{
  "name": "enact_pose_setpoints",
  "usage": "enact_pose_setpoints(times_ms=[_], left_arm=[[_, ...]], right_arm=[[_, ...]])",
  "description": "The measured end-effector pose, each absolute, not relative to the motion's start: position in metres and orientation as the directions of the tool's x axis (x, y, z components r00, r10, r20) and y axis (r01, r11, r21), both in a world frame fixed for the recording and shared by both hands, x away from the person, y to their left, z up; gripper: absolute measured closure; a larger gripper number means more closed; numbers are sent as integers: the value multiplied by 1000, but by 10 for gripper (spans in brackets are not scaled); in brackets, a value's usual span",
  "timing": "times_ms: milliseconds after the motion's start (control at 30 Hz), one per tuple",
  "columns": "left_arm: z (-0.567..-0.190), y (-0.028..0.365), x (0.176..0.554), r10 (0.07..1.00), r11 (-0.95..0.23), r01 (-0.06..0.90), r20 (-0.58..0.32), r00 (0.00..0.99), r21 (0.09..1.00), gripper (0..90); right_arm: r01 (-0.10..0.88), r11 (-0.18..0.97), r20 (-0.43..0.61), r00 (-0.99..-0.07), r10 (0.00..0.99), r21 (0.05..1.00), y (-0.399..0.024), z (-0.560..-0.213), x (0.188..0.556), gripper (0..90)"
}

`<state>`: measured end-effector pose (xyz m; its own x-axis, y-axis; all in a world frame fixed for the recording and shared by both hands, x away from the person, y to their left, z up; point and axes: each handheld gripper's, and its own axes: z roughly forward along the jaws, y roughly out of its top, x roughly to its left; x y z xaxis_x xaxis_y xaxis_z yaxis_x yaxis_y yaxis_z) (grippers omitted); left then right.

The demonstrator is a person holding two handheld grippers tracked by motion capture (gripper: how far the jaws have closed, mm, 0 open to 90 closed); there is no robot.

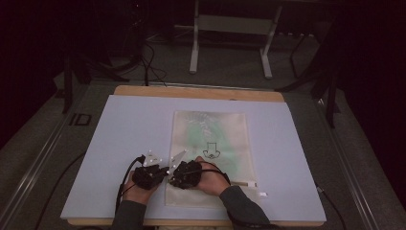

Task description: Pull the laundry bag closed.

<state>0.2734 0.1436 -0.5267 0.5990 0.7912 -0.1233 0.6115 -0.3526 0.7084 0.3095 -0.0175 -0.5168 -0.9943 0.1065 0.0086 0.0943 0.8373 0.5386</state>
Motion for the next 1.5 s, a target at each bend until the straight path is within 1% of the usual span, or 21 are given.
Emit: enact_pose_setpoints(times_ms=[300, 467, 600, 767, 900, 1067, 1200, 1300, 1433, 1500], left_arm=[[-531, 138, 275, 782, -381, 620, -118, 612, 686, 890], [-531, 140, 276, 789, -355, 656, -163, 592, 666, 892], [-530, 139, 276, 789, -355, 663, -170, 591, 660, 893], [-531, 137, 274, 790, -374, 650, -139, 596, 662, 896], [-530, 137, 275, 793, -368, 659, -148, 591, 656, 897], [-531, 137, 274, 792, -375, 652, -137, 595, 659, 897], [-530, 134, 273, 790, -402, 638, -103, 604, 657, 898], [-531, 135, 274, 791, -389, 641, -117, 601, 661, 898], [-531, 135, 273, 792, -389, 639, -114, 600, 664, 898], [-531, 135, 273, 791, -391, 638, -112, 601, 664, 897]], right_arm=[[100, 834, 7, -993, 114, 543, -18, -517, 309, 813], [109, 836, 14, -993, 120, 537, -18, -517, 309, 814], [109, 836, 13, -993, 121, 538, -18, -517, 309, 815], [99, 838, 8, -994, 112, 536, -18, -517, 309, 818], [101, 836, 20, -994, 107, 540, -20, -517, 311, 820], [101, 835, 21, -994, 106, 540, -22, -516, 311, 822], [85, 847, 6, -995, 96, 525, -23, -515, 310, 824], [83, 857, 0, -995, 97, 508, -25, -514, 309, 824], [89, 859, 1, -995, 102, 505, -30, -513, 309, 824], [74, 861, -14, -995, 94, 504, -32, -513, 309, 823]])
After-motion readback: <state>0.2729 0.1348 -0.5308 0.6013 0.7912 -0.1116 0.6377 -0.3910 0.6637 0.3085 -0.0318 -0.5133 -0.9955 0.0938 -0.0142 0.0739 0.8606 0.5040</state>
